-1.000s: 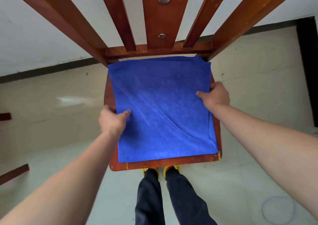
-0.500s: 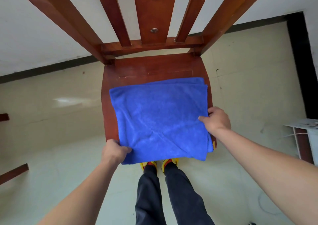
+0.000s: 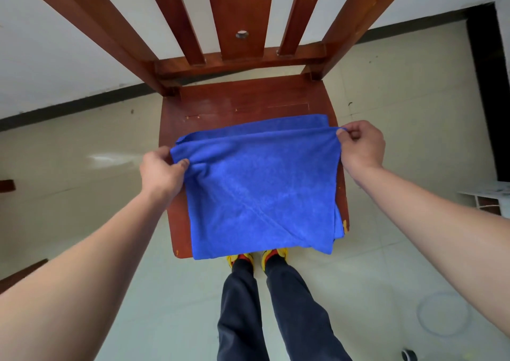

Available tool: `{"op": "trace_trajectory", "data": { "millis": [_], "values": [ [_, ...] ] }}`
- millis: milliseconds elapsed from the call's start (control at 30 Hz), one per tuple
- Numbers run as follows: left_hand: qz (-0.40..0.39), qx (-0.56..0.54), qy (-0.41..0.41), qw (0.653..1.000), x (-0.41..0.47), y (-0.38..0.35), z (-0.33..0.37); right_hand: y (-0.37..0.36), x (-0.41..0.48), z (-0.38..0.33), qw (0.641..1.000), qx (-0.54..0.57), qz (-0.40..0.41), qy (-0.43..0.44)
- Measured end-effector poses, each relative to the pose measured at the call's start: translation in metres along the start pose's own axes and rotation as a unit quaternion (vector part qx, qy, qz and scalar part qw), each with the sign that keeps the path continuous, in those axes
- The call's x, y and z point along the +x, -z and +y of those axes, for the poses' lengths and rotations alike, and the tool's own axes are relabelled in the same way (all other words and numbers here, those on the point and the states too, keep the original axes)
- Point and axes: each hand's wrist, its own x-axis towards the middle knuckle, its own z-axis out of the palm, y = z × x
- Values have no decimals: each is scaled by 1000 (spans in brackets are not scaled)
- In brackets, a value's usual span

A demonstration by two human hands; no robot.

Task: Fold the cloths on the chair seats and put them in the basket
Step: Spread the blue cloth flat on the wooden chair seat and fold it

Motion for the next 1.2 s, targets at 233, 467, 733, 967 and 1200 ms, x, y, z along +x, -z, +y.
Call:
{"op": "trace_trajectory", "data": {
  "millis": [233,467,733,967,1200],
  "values": [
    [-3,-55,22,998,0,1,-12,-2,20,-20,999,35,-2,22],
    [-13,-9,28,999,29,-7,5,-22,41,-26,998,-16,-54,-42],
    [16,21,-15,1000,45,-5,22,-27,39,-23,996,-2,-44,-73],
    [17,10,21,1000,56,-4,24,-26,38,-4,996,-33,-29,-81],
    [42,-36,57,997,41,-7,21,-15,36,-11,995,-1,-50,-90]
  ]
}}
